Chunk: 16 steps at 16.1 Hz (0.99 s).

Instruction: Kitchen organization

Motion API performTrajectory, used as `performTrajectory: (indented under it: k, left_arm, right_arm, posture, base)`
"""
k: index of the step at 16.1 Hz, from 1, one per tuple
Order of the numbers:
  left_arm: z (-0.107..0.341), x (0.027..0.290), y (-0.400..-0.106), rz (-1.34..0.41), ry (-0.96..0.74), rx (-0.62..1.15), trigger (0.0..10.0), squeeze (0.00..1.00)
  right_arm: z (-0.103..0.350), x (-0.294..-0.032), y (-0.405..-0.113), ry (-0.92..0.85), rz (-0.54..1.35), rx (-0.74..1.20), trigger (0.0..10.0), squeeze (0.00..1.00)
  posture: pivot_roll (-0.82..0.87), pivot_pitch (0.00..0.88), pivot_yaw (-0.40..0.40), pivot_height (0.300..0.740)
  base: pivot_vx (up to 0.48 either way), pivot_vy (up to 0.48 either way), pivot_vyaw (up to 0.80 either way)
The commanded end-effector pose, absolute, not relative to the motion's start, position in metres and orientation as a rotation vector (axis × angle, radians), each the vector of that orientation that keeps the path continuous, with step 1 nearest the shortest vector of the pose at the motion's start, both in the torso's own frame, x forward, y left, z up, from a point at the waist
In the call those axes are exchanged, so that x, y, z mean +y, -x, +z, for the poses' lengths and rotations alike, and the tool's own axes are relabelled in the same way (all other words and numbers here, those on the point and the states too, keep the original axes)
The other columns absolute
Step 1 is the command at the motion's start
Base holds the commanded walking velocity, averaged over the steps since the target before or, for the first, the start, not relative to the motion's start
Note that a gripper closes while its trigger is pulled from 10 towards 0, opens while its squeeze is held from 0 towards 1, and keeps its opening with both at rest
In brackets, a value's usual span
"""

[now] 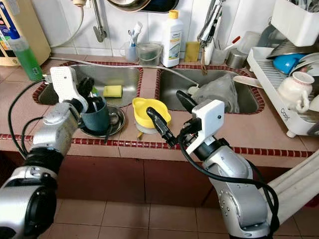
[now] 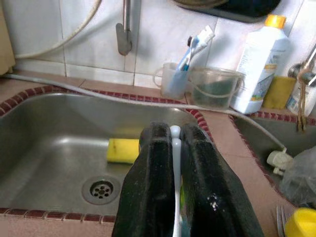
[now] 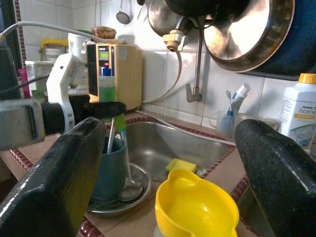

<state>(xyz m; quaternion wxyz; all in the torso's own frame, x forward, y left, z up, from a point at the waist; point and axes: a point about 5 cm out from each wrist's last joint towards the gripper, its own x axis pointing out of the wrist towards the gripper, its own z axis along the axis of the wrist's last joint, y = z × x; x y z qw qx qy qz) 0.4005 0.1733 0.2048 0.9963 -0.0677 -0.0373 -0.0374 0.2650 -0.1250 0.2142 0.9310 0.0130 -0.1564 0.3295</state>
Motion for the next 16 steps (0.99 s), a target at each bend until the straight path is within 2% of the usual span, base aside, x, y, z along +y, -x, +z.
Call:
performTrajectory:
  k: [1,9,16]
  left_arm:
    - [0.227,0.175,-0.403,-0.094,0.135,-0.130,10.0,0.00]
    - [0.280,0.176,-0.405,-0.205,0.105,-0.244,10.0,0.00]
    - [0.319,0.188,-0.406,-0.212,0.097,-0.337,10.0,0.00]
  right_arm:
    - [0.218,-0.126,-0.266,-0.018,0.670,-0.338,10.0,0.00]
    - [0.218,-0.124,-0.269,-0.017,0.678,-0.340,10.0,0.00]
    - [0.218,-0.122,-0.271,-0.020,0.686,-0.347,10.0,0.00]
  posture:
    - [-0.07,0.028,0.035,0.740]
    - [-0.06,0.014,0.035,0.740]
    - [-0.06,0.000,0.034,0.740]
  base:
    - [0.000,0.000,0.00]
    - [0.000,0.000,0.00]
    - [0.000,0.000,0.00]
